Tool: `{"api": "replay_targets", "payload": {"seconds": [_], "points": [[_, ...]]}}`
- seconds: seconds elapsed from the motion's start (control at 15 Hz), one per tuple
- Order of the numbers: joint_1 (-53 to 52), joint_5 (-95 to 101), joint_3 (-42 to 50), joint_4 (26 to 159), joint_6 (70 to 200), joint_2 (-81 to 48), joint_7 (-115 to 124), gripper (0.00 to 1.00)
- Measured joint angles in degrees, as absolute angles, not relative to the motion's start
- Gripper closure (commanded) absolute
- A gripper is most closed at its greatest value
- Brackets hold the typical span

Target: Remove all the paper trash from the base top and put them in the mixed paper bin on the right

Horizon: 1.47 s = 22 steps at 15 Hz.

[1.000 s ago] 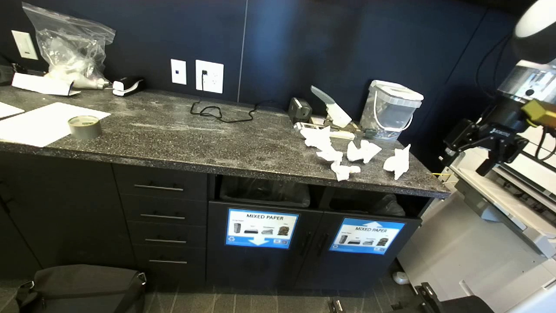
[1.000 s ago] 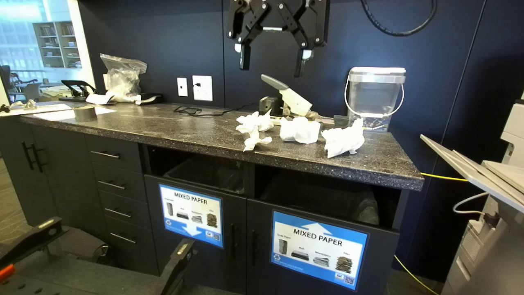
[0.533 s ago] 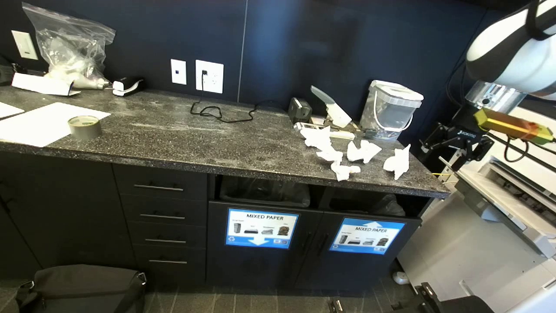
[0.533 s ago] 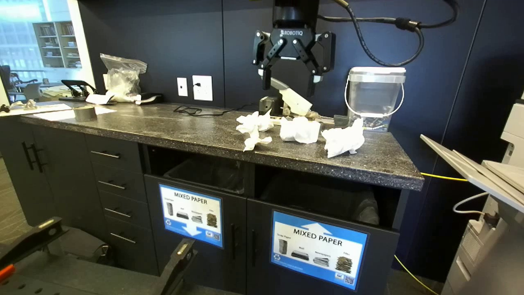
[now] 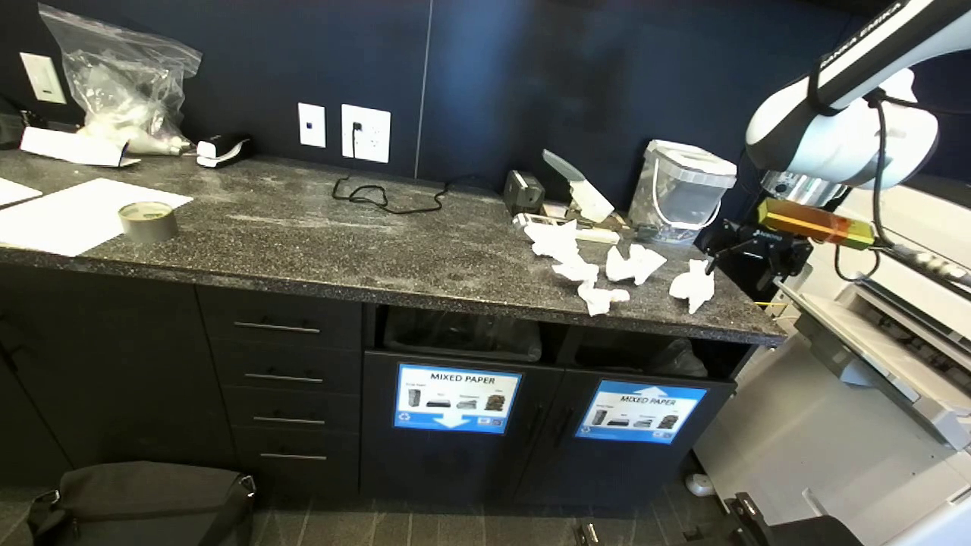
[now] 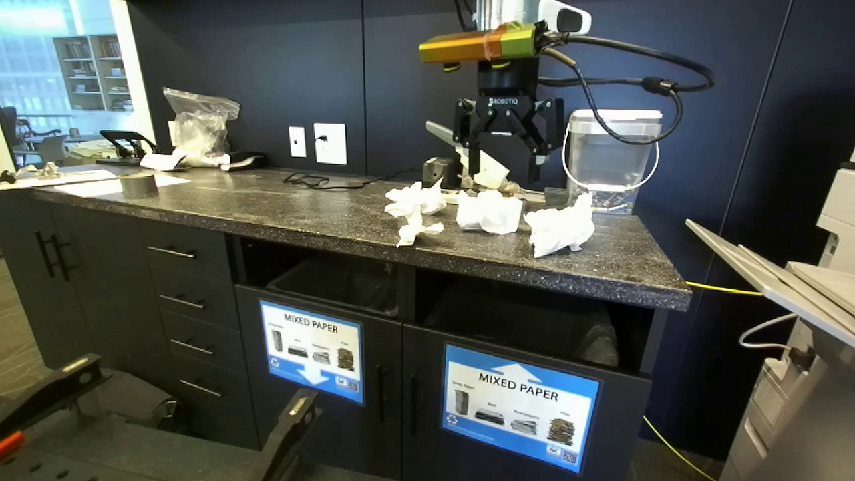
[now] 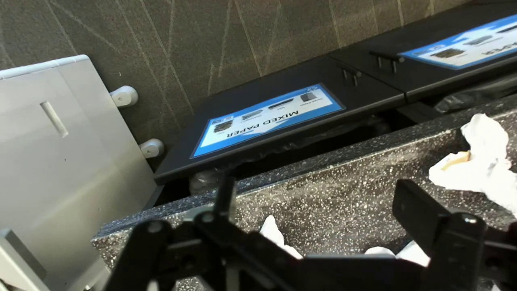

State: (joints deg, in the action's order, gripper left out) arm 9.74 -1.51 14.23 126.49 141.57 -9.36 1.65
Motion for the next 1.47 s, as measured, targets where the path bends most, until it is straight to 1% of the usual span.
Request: {"api": "replay_targets", "payload": {"seconds": [0.67,1.47], "points": [[12.18,-4.73,13.82,107.7,141.96,-27.36,9.29,0.0],[15.94,-8.7,11.43,91.07,141.53,-41.89,11.11,0.0]]}}
